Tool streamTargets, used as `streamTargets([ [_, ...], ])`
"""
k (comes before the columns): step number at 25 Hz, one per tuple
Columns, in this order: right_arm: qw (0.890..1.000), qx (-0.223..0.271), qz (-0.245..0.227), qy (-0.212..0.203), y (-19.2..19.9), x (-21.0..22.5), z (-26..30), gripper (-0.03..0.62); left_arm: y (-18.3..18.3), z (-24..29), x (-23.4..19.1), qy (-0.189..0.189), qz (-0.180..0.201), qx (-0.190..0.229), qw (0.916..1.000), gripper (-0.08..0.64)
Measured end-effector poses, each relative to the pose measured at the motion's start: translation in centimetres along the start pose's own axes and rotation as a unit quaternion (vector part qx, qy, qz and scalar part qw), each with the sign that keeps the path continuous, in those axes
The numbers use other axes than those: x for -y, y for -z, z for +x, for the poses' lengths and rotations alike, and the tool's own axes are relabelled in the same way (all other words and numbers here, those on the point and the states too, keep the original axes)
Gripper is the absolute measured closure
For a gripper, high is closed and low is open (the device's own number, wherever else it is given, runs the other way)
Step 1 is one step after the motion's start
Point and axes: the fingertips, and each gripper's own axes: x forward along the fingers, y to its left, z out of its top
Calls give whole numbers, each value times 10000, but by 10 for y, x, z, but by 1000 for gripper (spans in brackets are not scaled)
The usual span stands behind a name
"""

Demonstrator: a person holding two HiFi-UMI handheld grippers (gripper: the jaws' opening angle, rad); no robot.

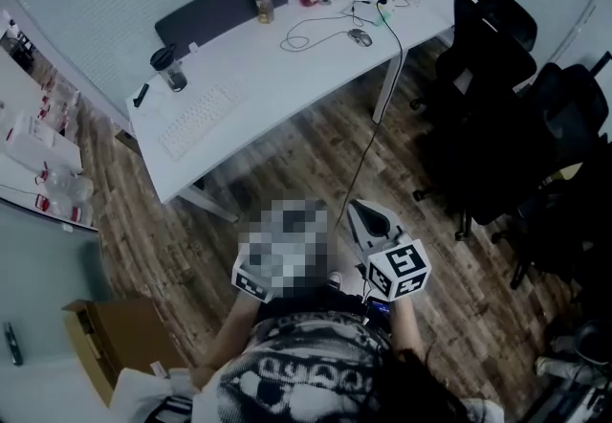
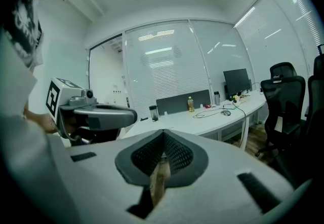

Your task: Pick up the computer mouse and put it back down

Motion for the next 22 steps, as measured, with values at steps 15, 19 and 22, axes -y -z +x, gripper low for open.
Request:
streamTargets([
  [15, 9997, 88, 216, -49, 6, 49, 11, 600, 12, 35, -6, -129, -8, -263, 9996, 554],
  [19, 9997, 5, 264, -9, 6, 68, 34, 600, 23, 58, -26, -26, -79, -411, 9991, 554],
  [22, 9997, -73, 239, 79, 4, 91, 58, 600, 23, 87, -54, 76, -105, -370, 9992, 554],
])
